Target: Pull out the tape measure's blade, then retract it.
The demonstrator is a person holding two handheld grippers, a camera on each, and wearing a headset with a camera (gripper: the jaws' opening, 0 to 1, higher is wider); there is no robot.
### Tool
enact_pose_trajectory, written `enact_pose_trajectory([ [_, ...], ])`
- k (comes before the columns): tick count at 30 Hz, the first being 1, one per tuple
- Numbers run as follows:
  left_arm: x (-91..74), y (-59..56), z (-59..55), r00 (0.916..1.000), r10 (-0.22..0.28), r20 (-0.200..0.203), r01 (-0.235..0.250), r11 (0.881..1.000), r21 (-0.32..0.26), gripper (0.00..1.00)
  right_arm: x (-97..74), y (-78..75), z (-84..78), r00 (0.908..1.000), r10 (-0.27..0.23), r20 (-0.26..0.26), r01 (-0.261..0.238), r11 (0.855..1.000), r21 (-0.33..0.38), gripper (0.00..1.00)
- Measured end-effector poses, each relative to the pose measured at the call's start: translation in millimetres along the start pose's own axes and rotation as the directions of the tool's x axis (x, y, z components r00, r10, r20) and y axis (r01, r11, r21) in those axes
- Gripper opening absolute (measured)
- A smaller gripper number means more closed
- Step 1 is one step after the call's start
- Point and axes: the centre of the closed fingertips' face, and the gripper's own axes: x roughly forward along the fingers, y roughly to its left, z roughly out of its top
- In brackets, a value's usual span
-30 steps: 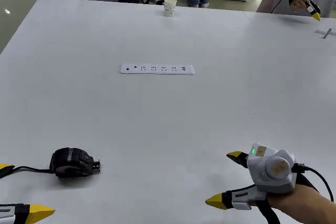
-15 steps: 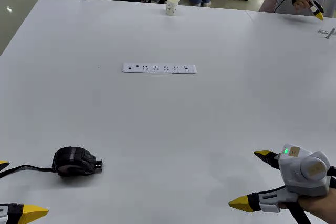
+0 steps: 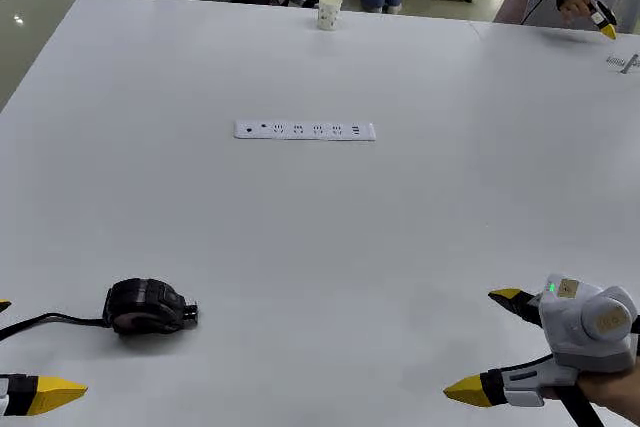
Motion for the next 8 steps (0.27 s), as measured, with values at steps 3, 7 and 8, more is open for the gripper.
enact_pose_trajectory([
  [3,-0.4,-0.8,-2.6,1.0,0.0,-0.009,0.0,1.0,0.001,0.99,-1.6,0.7,-0.5,1.0,0.001,0.001,-0.001,1.0,0.002,0.99],
  [7,-0.4,-0.7,-6.1,0.9997,-0.007,-0.022,0.007,1.0,0.005,0.99,-2.3,0.4,-1.8,1.0,-0.002,-0.002,0.002,1.0,0.005,0.99],
  [8,-1.1,-0.4,-5.8,0.9997,-0.006,-0.023,0.006,1.0,0.006,0.99,-2.5,0.2,-2.1,1.0,-0.002,-0.002,0.002,1.0,0.006,0.99],
])
